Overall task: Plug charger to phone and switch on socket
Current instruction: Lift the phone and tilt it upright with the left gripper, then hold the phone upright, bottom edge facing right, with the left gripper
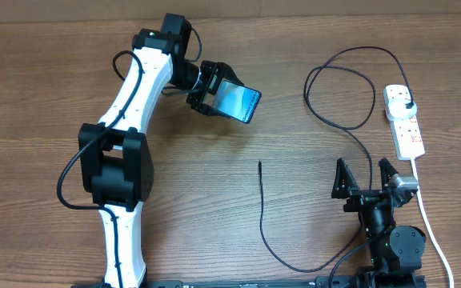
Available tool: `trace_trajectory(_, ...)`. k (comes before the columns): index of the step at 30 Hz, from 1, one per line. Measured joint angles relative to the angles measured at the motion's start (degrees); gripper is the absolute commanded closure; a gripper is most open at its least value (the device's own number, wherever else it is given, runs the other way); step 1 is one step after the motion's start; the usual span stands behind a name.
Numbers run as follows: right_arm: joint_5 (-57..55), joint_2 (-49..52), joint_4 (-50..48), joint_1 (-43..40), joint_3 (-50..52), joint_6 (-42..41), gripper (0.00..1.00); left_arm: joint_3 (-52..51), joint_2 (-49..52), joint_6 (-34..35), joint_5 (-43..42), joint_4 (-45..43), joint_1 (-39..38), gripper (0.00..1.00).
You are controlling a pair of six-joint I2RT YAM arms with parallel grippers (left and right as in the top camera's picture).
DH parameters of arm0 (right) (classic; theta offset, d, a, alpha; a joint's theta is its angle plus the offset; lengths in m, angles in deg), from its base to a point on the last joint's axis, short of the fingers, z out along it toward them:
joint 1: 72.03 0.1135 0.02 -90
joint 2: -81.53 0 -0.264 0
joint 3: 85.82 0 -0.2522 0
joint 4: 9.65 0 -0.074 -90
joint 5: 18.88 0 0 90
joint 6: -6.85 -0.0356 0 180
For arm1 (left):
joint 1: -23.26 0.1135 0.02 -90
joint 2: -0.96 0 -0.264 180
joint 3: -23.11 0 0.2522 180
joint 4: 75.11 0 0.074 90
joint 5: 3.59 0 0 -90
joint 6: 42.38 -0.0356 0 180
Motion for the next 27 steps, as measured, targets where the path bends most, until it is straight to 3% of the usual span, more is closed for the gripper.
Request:
trace_trajectory(15,0.0,0.0,0.0,0.0,0.0,0.0,0.0,0.0,0.0,-4.1,-17.7,0.0,0.1,0.96)
trace_trajectory(27,0.0,0.0,0.0,0.0,0.0,0.0,0.0,0.0,0.0,-5.9,-25.7,0.0,1.2,0.96)
